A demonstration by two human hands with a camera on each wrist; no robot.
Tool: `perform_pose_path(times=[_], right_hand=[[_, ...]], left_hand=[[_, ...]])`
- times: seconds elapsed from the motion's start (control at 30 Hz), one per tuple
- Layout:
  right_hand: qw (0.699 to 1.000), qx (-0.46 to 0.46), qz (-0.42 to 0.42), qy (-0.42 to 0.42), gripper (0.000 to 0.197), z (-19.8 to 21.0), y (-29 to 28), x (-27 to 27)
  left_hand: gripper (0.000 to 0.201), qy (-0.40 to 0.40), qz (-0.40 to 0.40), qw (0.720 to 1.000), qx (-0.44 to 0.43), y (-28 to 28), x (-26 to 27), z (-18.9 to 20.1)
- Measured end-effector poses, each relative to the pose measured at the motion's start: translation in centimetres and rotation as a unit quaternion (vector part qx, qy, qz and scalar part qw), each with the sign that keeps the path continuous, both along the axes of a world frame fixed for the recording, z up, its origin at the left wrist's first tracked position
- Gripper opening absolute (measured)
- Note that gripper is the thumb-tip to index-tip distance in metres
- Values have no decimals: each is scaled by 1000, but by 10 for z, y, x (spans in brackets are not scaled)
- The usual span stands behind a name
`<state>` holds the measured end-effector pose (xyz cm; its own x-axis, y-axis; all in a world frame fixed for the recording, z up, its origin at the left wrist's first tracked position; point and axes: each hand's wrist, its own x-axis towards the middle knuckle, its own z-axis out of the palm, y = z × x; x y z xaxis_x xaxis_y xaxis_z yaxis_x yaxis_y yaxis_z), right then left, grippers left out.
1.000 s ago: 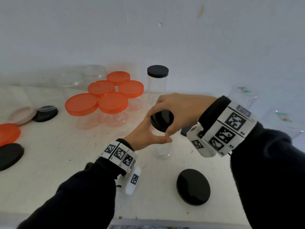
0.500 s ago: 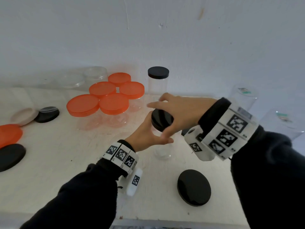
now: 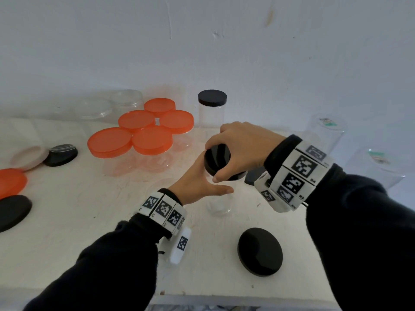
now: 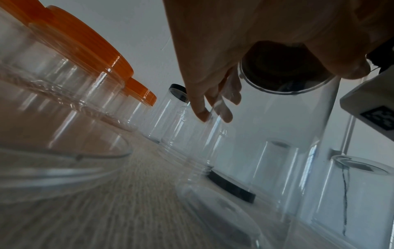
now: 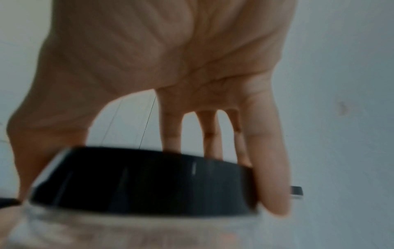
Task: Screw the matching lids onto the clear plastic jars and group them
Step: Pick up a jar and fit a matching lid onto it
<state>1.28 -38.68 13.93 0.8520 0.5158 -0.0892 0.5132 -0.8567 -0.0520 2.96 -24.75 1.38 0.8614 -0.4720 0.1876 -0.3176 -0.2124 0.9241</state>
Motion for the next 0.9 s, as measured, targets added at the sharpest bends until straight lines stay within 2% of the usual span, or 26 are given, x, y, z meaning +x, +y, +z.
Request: perform_pose_path(times=[0.23, 0.4, 0.43, 0.5, 0.57, 0.63, 0.73, 0.9], right_hand=[[1000, 11, -3, -19, 68, -8, -7, -5], [997, 66, -23, -11, 67, -16, -17, -8], [997, 76, -30, -9, 66, -15, -20, -9], [993, 112, -44, -7, 64, -13, -28, -9], [985, 164, -60, -12, 62, -9, -36, -7], [973, 217, -73, -36, 62, -4, -44, -3], [946, 298, -92, -94, 59, 3, -52, 6], [891, 400, -142, -162, 51, 7, -62, 23]], left_hand=[[82, 0, -3, 1000, 21, 1, -2, 8], [89, -5, -28, 993, 112, 17, -2, 14], [85, -10, -23, 991, 129, 24, -2, 16], [57, -49, 10, 988, 144, 37, -1, 23], [31, -120, 88, 978, 150, 48, 5, 30], [20, -173, 187, 957, 141, 61, 22, 32], [27, -223, 272, 918, 182, 82, 55, 28], [49, -237, 291, 880, 292, 97, 88, 14]])
